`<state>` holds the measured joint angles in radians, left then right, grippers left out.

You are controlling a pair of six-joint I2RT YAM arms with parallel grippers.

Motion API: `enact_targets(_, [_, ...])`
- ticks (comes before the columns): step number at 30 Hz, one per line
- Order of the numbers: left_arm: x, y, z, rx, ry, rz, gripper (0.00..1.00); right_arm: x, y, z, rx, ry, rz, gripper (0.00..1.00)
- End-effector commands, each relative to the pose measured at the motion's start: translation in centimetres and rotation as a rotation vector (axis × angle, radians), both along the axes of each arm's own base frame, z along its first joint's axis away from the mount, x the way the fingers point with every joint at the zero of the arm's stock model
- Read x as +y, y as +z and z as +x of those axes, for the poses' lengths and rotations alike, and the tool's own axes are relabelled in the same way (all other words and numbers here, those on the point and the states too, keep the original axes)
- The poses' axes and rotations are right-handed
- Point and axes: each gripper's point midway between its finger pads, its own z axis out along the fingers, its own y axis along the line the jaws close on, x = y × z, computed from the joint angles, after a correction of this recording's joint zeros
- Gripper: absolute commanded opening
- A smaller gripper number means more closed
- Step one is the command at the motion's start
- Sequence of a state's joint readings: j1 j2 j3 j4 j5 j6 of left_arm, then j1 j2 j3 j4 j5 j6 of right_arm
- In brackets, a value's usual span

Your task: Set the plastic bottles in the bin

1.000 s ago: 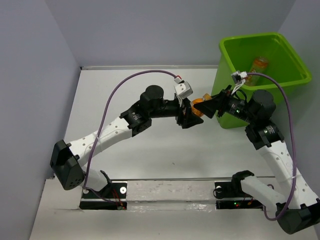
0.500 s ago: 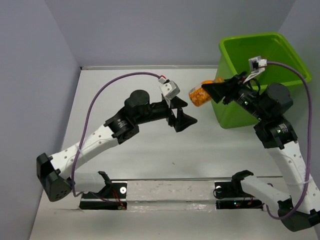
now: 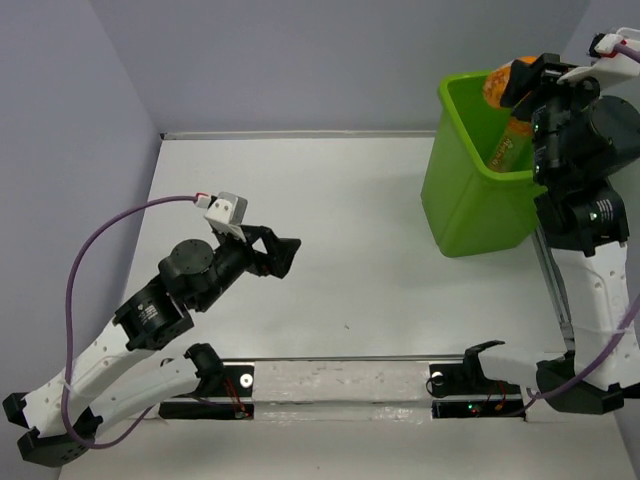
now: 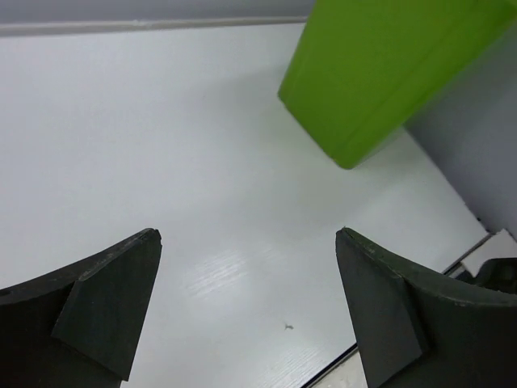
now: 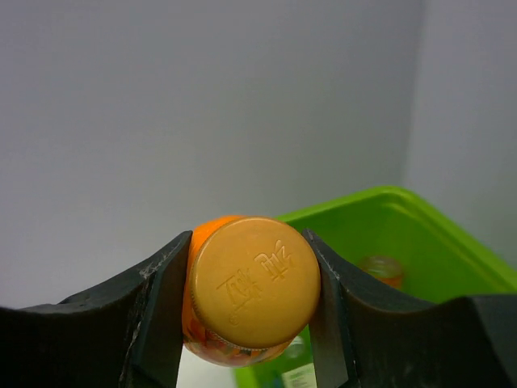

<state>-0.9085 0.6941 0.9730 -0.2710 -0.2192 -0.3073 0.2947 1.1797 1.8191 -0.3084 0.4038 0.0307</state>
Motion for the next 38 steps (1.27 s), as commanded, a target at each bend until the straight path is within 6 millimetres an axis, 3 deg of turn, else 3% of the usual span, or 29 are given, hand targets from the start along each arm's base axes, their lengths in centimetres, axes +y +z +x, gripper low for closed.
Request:
enact_targets(1, [4.5, -5.2, 0.0, 0.1, 0.19, 0.072, 0.99, -6.2, -2.4, 2.4, 0.124, -0.316, -0.106, 0.0])
enact_targets(2, [5.0, -5.0, -0.3, 0.09, 0.194, 0.041, 0.99, -7.6, -2.8, 2.8, 0.139, -0.363, -0.105, 0.0])
enact_targets(5, [5.5, -5.5, -0.7, 0.085, 0.203, 0.014, 0.99, -9.4, -6.0, 5.7, 0.199, -0.406, -0.104, 0.0])
enact_targets(7, [5.7, -5.4, -1.0, 0.073, 0.194, -0.014, 0.99, -10.1, -8.9, 7.9, 0.266, -0.413, -0.095, 0.38])
enact_targets(8, [5.7, -5.4, -1.0, 0.072, 0.191, -0.019, 0.99, -9.9, -9.3, 8.3, 0.279, -0.402, -0.091, 0.85])
enact_targets(9, [5.7, -5.4, -1.2, 0.07, 0.188, -0.029, 0.99, -9.5, -9.6, 8.5, 0.293, -0.377, -0.084, 0.99])
enact_targets(10, [5.7, -5.5, -1.2, 0.072, 0.185, -0.031, 0.99, -8.5, -9.8, 8.7, 0.298, -0.316, -0.044, 1.0])
enact_targets(12, [5.6, -5.4, -1.3, 0.068, 0.175, -0.036, 0.99, -7.7, -7.9, 7.7, 0.24, -0.265, -0.006, 1.0])
enact_targets(14, [5.4, -5.5, -1.3, 0.068, 0.166, -0.032, 0.99, -6.7, -5.2, 5.6, 0.167, -0.201, 0.038, 1.0])
enact_targets(17, [5.1, -5.3, -1.4, 0.067, 0.152, -0.033, 0.99, -4.4, -2.8, 2.9, 0.088, -0.057, 0.074, 1.0])
enact_targets(18, [4.8, -5.2, -1.3, 0.066, 0.144, -0.038, 0.99, -3.8, -1.8, 0.6, 0.047, -0.01, 0.097, 1.0])
enact_targets(20, [4.5, -4.8, -1.3, 0.061, 0.137, -0.053, 0.99, -1.7, -1.6, -1.7, 0.02, 0.114, 0.103, 1.0])
enact_targets(21, [4.3, -4.7, -1.2, 0.063, 0.134, -0.059, 0.99, -1.1, -0.6, -5.0, -0.033, 0.161, 0.11, 1.0])
enact_targets(22, [4.1, -4.0, -1.2, 0.057, 0.129, -0.08, 0.99, 0.5, -2.8, -5.3, 0.002, 0.25, 0.135, 1.0])
enact_targets(24, [3.8, -3.3, -1.2, 0.049, 0.12, -0.1, 0.99, 2.2, -4.7, -7.6, -0.002, 0.359, 0.157, 1.0])
enact_targets(25, [3.7, -2.6, -1.2, 0.04, 0.114, -0.117, 0.99, 3.5, -7.4, -9.7, 0.01, 0.443, 0.19, 1.0])
enact_targets(26, [3.7, -2.1, -1.3, 0.033, 0.111, -0.126, 0.99, 4.1, -9.1, -10.5, 0.021, 0.475, 0.203, 1.0])
enact_targets(27, [3.8, -1.5, -1.3, 0.021, 0.114, -0.147, 0.99, 4.7, -12.6, -11.8, 0.05, 0.515, 0.237, 1.0])
enact_targets(30, [4.2, -1.0, -1.3, 0.009, 0.13, -0.181, 0.99, 5.1, -18.6, -12.9, 0.114, 0.538, 0.279, 1.0])
enact_targets(31, [4.4, -1.5, -1.2, 0.016, 0.143, -0.181, 0.99, 5.0, -20.2, -14.3, 0.112, 0.539, 0.295, 1.0])
enact_targets(32, [4.6, -1.6, -1.2, 0.016, 0.148, -0.192, 0.99, 5.0, -24.1, -13.5, 0.185, 0.524, 0.313, 1.0])
enact_targets(34, [4.6, -2.9, -1.1, 0.031, 0.156, -0.185, 0.99, 4.4, -26.8, -13.7, 0.225, 0.481, 0.318, 1.0])
enact_targets(35, [4.7, -2.9, -1.3, 0.028, 0.156, -0.201, 0.99, 4.2, -27.1, -14.1, 0.21, 0.477, 0.314, 1.0])
enact_targets(38, [4.6, -3.2, -1.2, 0.025, 0.16, -0.23, 0.99, 3.6, -25.6, -14.3, 0.166, 0.444, 0.284, 1.0])
